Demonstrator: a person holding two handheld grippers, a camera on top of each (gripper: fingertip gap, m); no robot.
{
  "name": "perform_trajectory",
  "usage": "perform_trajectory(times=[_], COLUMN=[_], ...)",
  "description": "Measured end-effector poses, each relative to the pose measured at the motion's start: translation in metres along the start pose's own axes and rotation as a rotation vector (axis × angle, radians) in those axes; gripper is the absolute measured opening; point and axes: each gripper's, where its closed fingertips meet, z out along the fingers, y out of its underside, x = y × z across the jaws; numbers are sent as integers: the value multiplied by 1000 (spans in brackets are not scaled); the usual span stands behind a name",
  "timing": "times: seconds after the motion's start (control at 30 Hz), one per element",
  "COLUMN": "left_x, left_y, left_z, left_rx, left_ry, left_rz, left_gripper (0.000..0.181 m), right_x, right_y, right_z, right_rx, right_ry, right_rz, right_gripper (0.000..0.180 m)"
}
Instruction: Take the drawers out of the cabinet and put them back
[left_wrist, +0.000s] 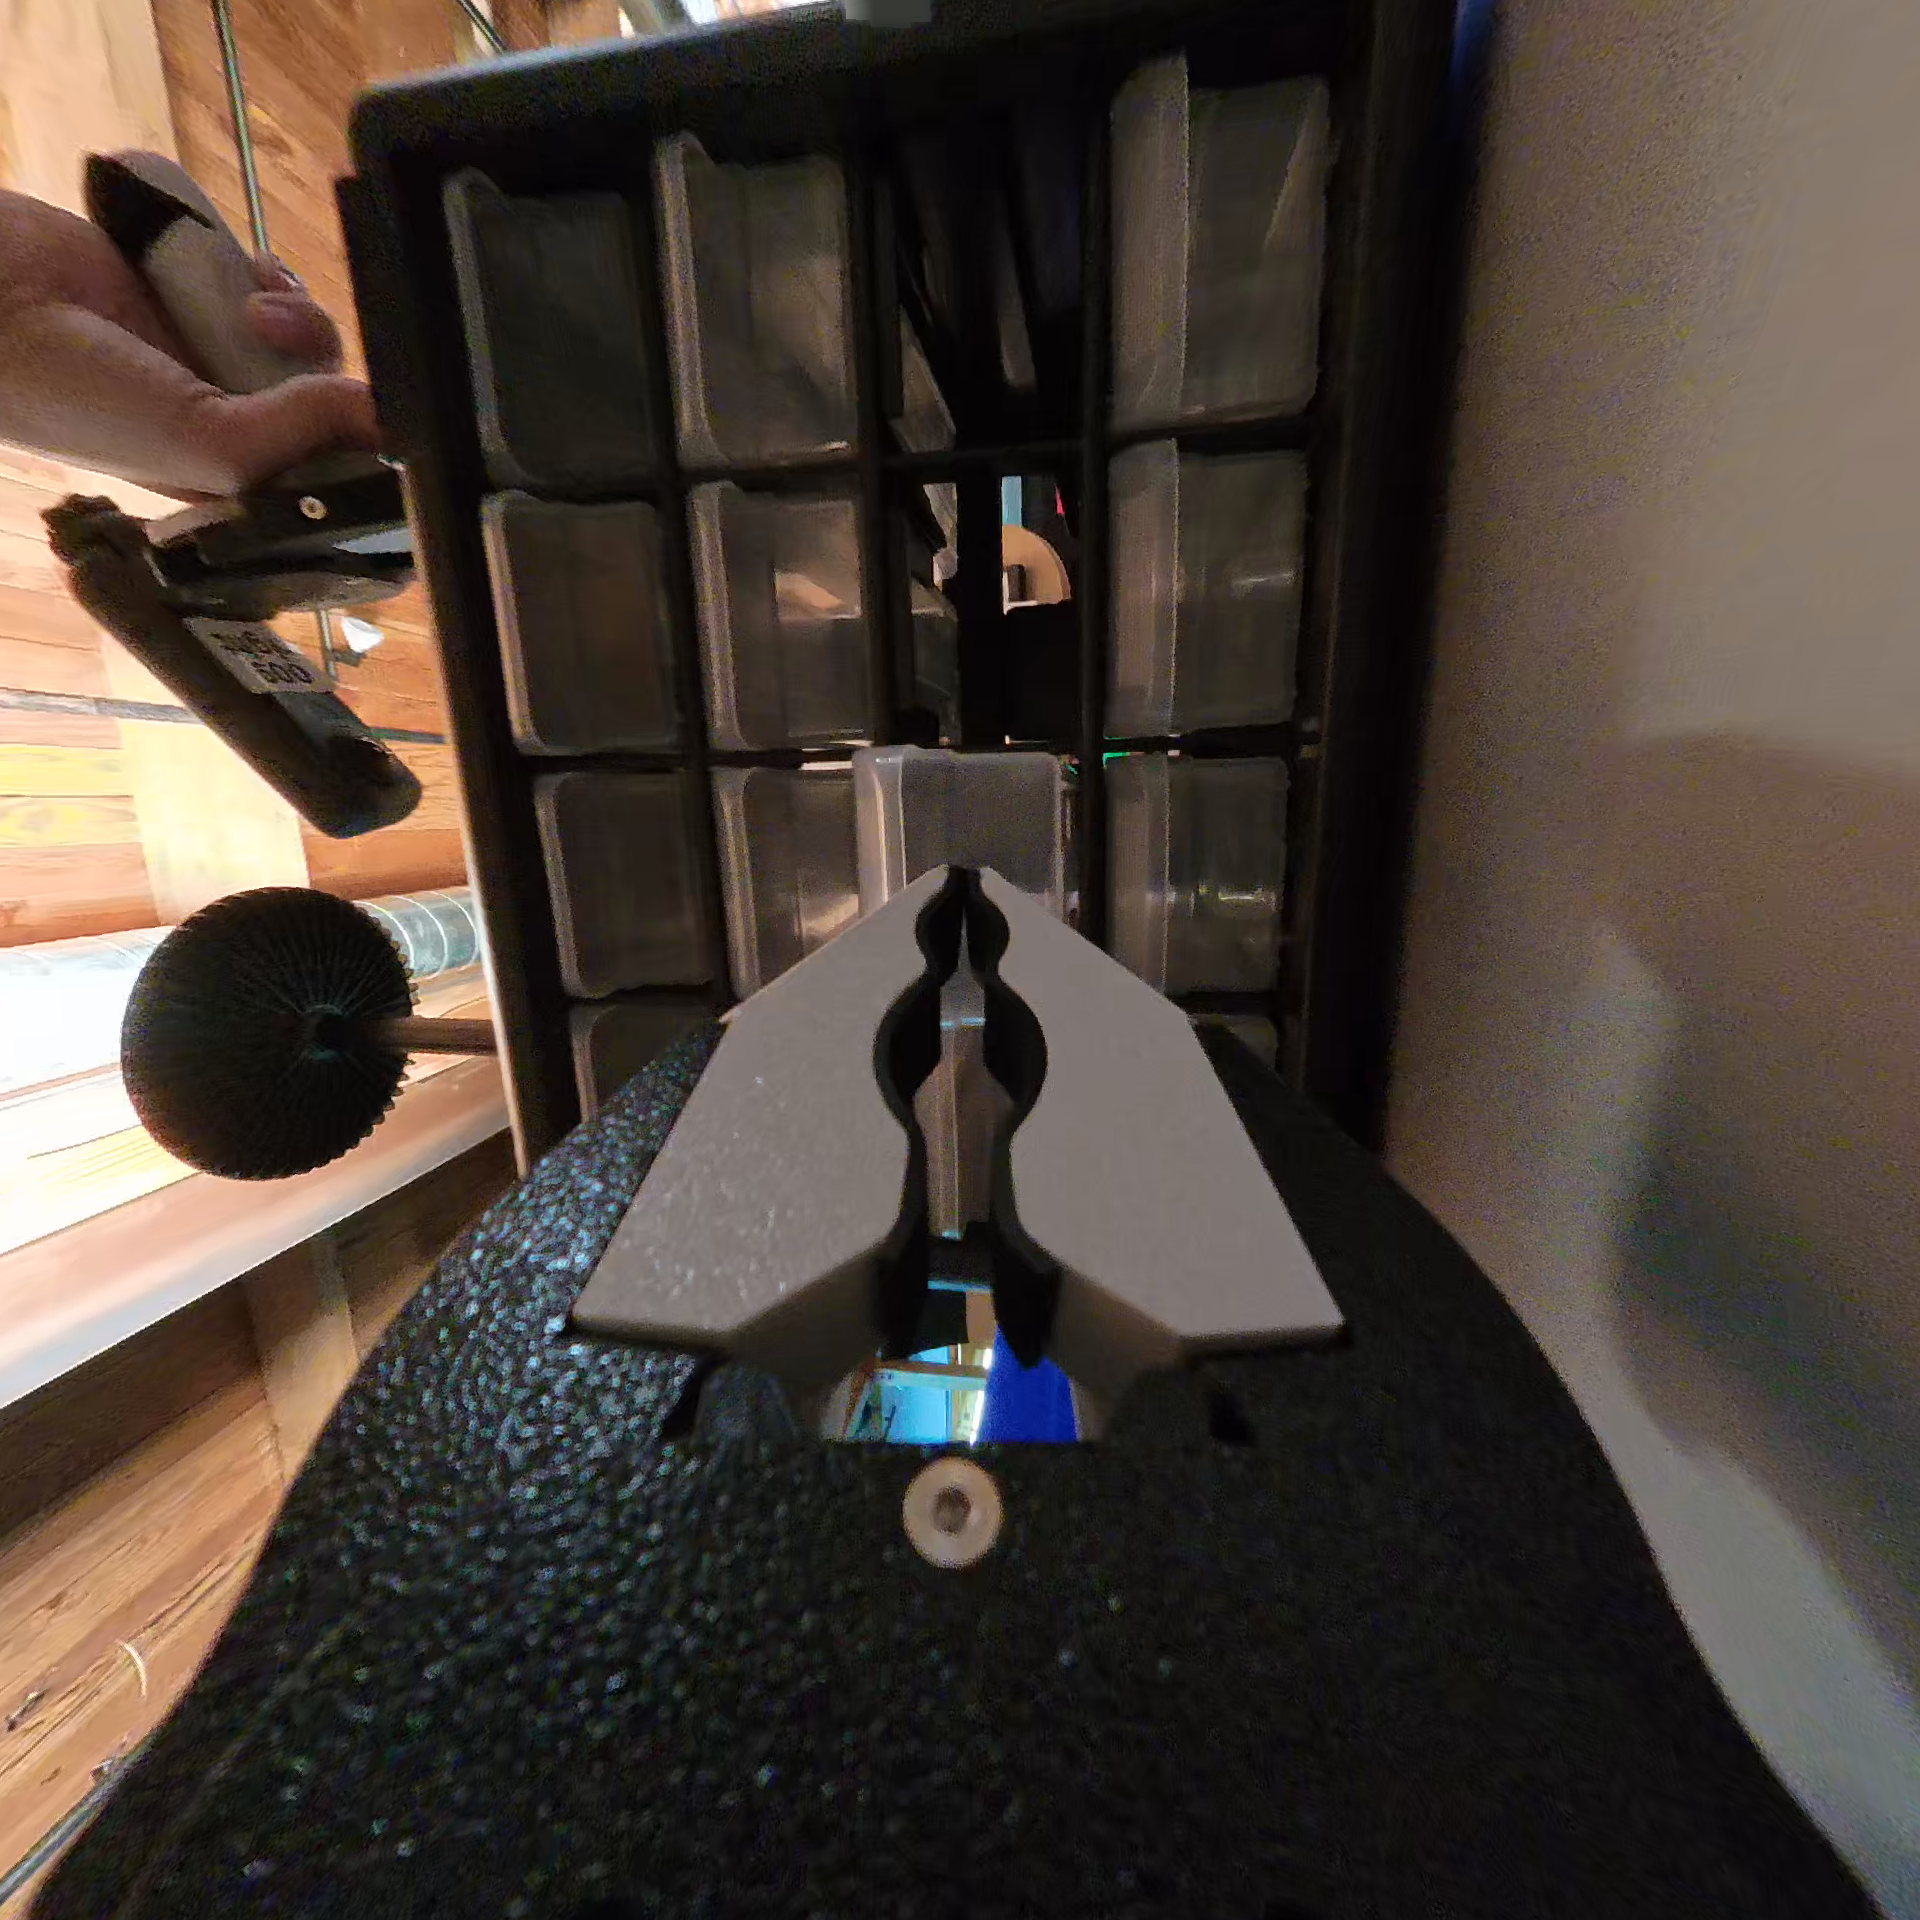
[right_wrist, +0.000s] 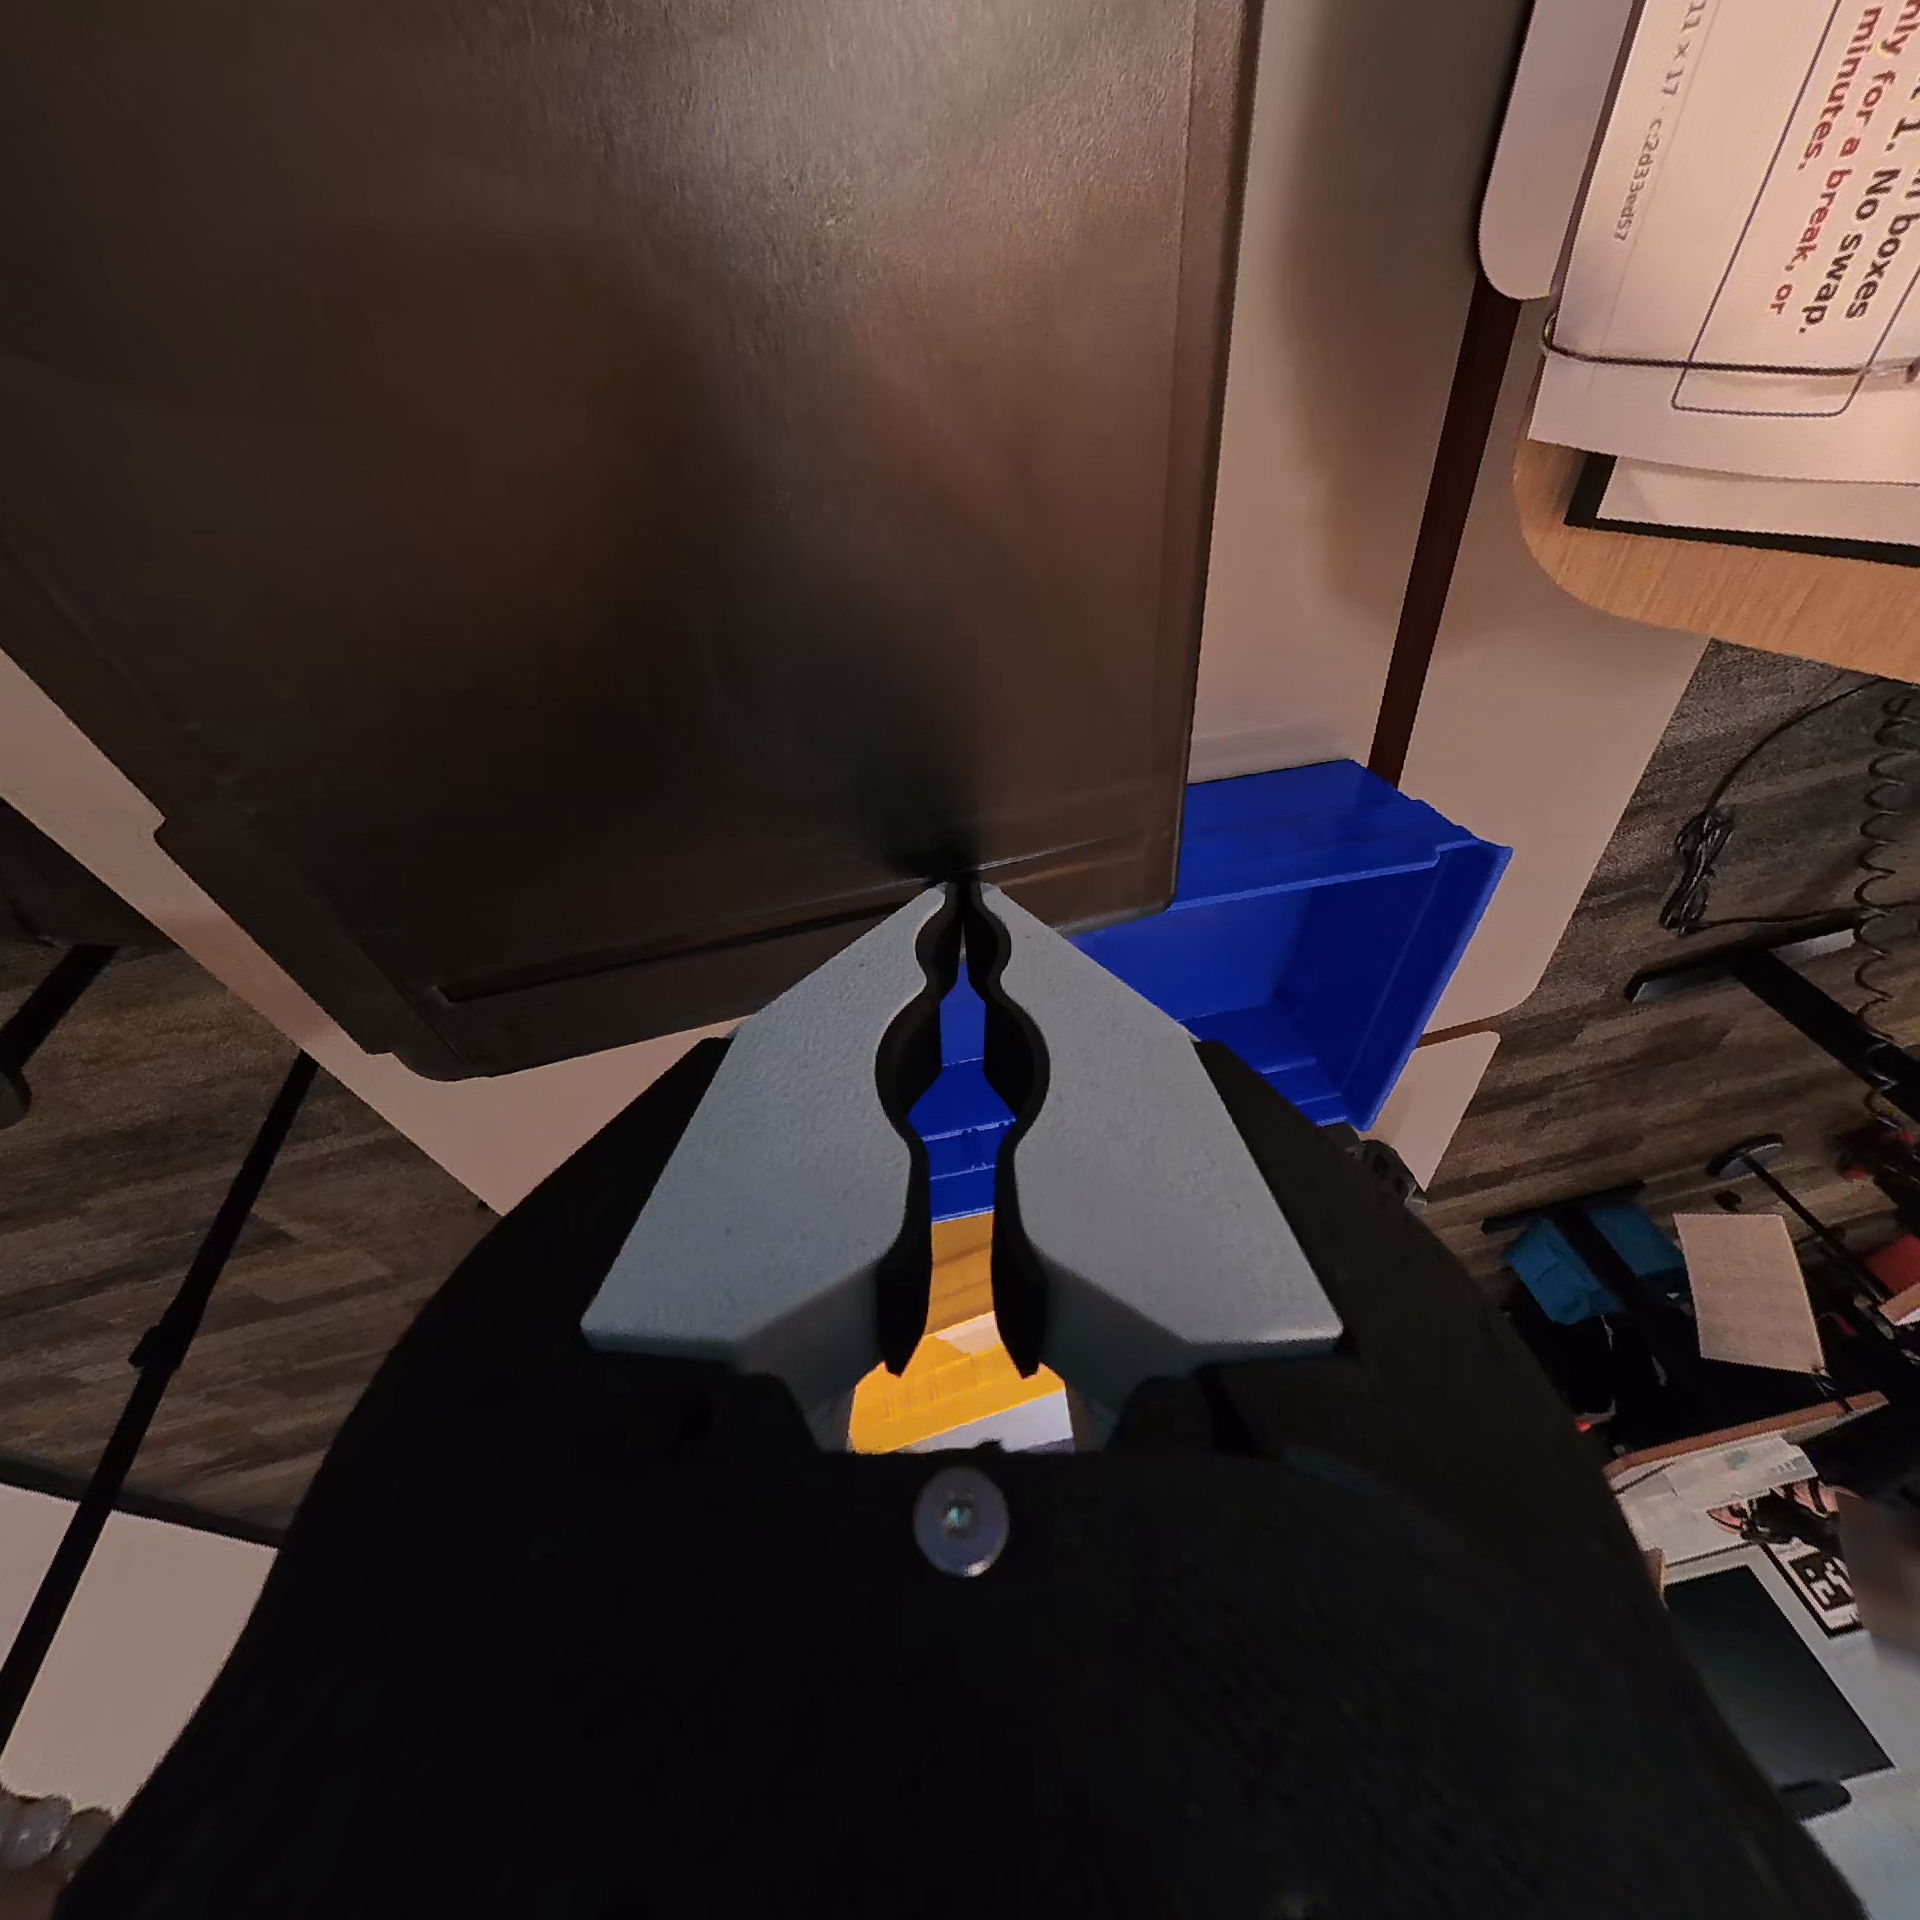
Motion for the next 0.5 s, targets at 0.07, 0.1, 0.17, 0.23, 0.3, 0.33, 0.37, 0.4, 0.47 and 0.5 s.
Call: perform_trajectory(times=[0.07, 0.1, 0.17, 0.23, 0.3, 0.33, 0.37, 0.4, 0.47, 0.5], left_x=[2, 3, 5, 6, 8, 8, 9, 10, 10, 10], left_y=[4, 6, 9, 12, 15, 17, 17, 16, 16, 16], left_z=[9, 13, 20, 25, 29, 31, 32, 33, 33, 33], left_rx=[-19, -28, -43, -57, -73, -78, -78, -74, -76, -77], left_ry=[16, 23, 33, 40, 48, 53, 62, 68, 69, 66], left_rz=[-8, -13, -21, -24, -29, -35, -44, -56, -64, -61], left_gripper=[0, 0, 0, 0, 0, 0, 0, 0, 0, 0], right_x=[0, 0, 0, 0, 0, 0, 0, 0, 0, 0], right_y=[0, 0, 0, 0, 0, 0, 0, 0, 0, 0], right_z=[0, 0, 0, 0, 0, 0, 0, 0, 0, 0], right_rx=[-3, -4, -6, -5, -5, -6, -9, -11, -15, -16], right_ry=[-1, -2, -2, -4, -6, -6, -4, -3, -1, -1], right_rz=[0, 0, -2, -1, 0, 0, -1, -2, -3, -3], right_gripper=[0, 0, 0, 0, 0, 0, 0, 0, 0, 0])
